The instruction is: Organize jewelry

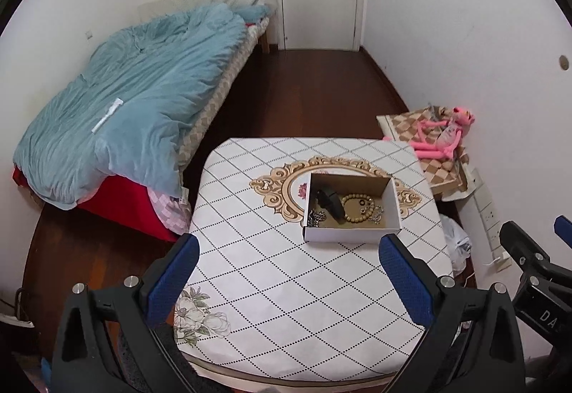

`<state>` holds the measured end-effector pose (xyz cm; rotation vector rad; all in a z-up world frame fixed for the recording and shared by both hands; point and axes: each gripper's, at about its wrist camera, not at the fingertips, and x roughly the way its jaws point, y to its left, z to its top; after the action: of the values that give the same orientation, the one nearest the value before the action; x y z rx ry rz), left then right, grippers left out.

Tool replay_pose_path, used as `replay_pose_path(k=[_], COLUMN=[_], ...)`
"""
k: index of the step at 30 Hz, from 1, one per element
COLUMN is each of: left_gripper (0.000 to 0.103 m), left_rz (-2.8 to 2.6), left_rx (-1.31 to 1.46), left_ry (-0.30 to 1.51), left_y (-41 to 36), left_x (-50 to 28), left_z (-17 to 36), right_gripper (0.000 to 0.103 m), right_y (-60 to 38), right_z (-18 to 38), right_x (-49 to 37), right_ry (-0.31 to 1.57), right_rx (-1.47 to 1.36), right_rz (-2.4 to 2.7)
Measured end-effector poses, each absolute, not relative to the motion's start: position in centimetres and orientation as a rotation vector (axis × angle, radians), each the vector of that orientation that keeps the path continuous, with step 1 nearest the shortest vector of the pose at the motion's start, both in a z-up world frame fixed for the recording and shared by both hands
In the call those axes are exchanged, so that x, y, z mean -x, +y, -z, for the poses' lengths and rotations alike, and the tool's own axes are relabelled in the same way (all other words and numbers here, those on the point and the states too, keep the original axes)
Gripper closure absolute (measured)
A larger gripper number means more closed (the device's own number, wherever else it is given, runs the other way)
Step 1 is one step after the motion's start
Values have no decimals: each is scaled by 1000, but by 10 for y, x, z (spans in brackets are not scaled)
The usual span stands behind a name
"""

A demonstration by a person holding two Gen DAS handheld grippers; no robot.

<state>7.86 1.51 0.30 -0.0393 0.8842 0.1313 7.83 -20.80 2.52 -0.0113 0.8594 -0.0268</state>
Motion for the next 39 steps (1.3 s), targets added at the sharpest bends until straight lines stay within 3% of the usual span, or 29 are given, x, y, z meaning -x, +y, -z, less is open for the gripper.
replay_pose_path(k=[16,39], left_gripper=[0,0], left_rz=[-149,-139], left_rx=[19,25], left_ry=[973,1007], left_y=[14,16], left_x=[-136,-148], left_z=[22,40], right_gripper=[0,0], right_y=[-203,-200], right_z=[12,34], right_x=[-155,-170], right_ry=[980,1046], right_rx=[42,70], right_rz=[16,15])
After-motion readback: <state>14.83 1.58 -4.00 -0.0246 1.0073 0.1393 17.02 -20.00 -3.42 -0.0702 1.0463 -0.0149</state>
